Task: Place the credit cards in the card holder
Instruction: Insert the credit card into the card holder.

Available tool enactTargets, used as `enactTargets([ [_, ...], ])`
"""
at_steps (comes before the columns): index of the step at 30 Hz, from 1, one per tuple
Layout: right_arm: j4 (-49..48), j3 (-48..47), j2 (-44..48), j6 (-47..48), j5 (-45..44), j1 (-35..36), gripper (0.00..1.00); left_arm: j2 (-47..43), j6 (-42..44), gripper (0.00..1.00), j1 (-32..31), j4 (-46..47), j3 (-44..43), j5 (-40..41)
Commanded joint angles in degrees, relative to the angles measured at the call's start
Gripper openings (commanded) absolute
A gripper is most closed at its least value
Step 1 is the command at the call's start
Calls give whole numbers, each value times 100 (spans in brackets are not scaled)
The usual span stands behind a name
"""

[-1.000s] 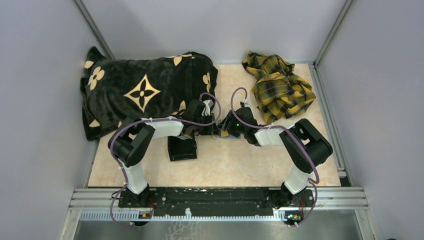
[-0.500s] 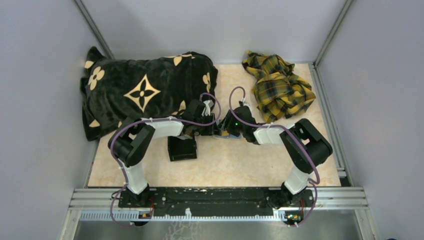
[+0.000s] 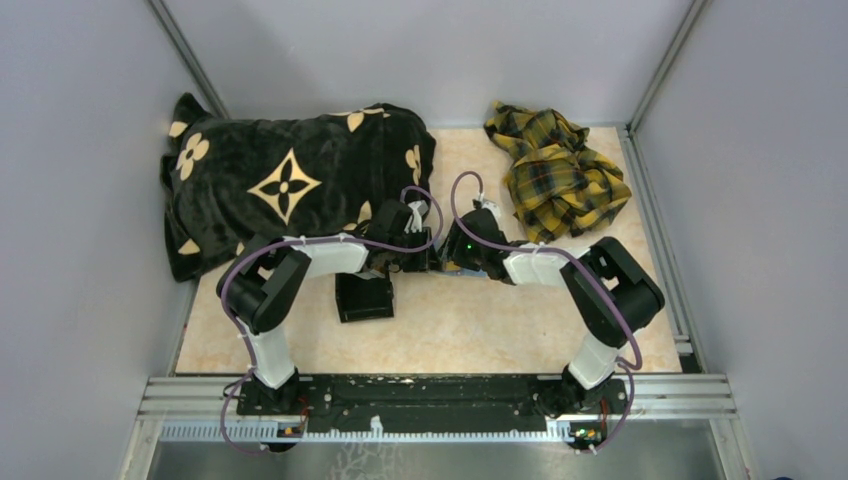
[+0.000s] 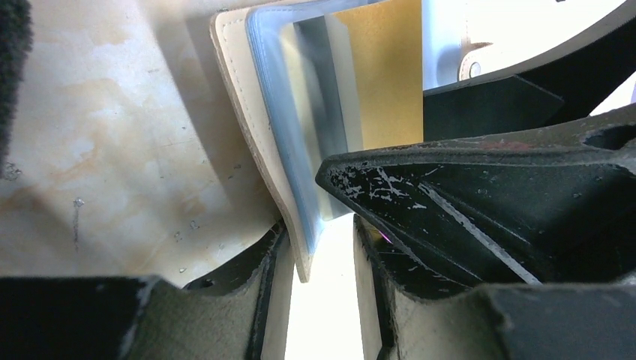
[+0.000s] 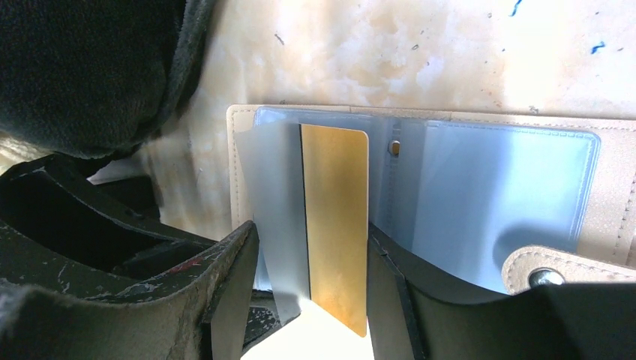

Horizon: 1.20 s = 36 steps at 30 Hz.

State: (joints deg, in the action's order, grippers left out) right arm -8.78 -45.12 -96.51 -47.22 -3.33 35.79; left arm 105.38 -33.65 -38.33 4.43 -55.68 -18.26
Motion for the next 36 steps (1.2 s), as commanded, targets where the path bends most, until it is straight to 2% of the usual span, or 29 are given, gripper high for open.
enactTargets([
  [1, 1994, 279, -445, 583, -941, -50, 53, 18, -56, 41, -61, 89, -19, -82],
  [12, 2297, 277, -608, 751, -1017, -54, 52, 226, -226, 41, -52, 435, -63, -424],
  [21, 2720, 214, -498, 922, -1251, -46, 54, 162, -40, 43, -33, 252, -73, -64],
  [31, 3228, 75, -432, 995, -1723, -2, 57, 308, -100, 43, -27, 328, -168, -54],
  [36, 3322, 65, -474, 987, -1848, 9, 55, 449, -141, 43, -34, 373, -283, -134],
])
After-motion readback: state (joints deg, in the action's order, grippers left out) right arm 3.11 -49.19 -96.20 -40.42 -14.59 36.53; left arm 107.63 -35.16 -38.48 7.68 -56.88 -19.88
